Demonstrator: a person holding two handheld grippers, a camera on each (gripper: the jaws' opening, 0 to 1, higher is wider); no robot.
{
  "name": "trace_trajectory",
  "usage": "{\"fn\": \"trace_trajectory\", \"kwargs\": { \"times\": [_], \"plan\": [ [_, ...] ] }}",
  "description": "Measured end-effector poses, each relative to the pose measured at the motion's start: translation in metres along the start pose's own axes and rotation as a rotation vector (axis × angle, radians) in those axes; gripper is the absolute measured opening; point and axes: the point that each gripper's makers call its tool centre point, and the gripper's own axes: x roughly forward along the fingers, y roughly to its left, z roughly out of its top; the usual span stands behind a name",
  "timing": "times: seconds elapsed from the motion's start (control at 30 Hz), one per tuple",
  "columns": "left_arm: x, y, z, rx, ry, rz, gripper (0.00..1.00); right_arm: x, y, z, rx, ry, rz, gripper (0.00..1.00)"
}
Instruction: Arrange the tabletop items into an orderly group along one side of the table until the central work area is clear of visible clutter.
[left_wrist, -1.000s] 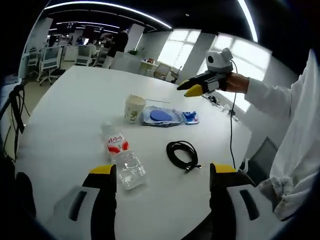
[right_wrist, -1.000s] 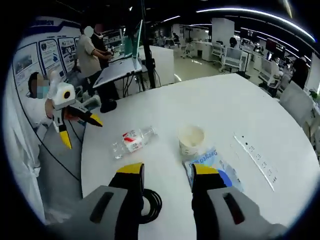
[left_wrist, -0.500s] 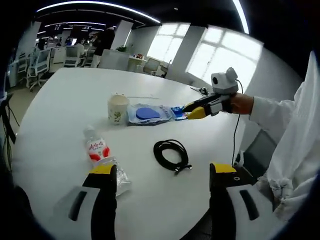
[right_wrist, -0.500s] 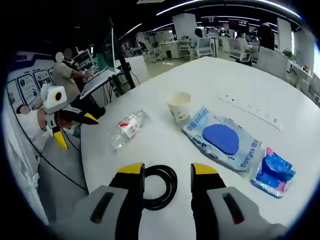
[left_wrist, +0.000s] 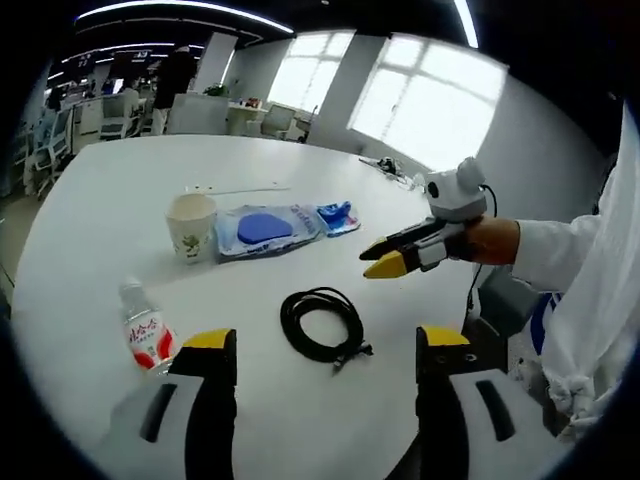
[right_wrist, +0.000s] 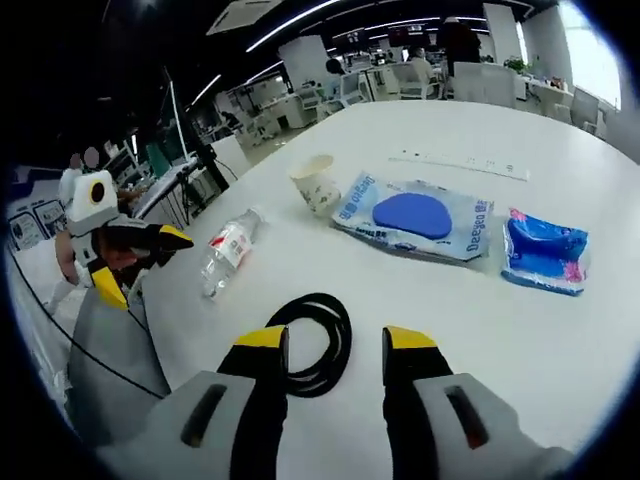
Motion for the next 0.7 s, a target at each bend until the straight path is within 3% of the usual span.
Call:
{"fn": "trace_trajectory", "kwargs": {
  "times": [0.3, 0.47, 0.7],
  "plan": [
    [0.041, 0.004, -0.006, 0.007, 0.065, -0.01, 0.71, 0.015, 0.0, -0.019, 0.052, 0.017, -0.016, 0.37],
    [0.057, 0.015, -0.023, 0.034, 0.155, 0.037, 0.69, 0.026, -0.004, -0.022, 0.057, 0.024, -0.03, 0.41],
    [0.075, 0.023, -0.031, 0.014, 0.189, 0.071, 0.62, 0.036, -0.007, -0.029, 0.025, 0.052, -0.049, 0.4]
  ]
}}
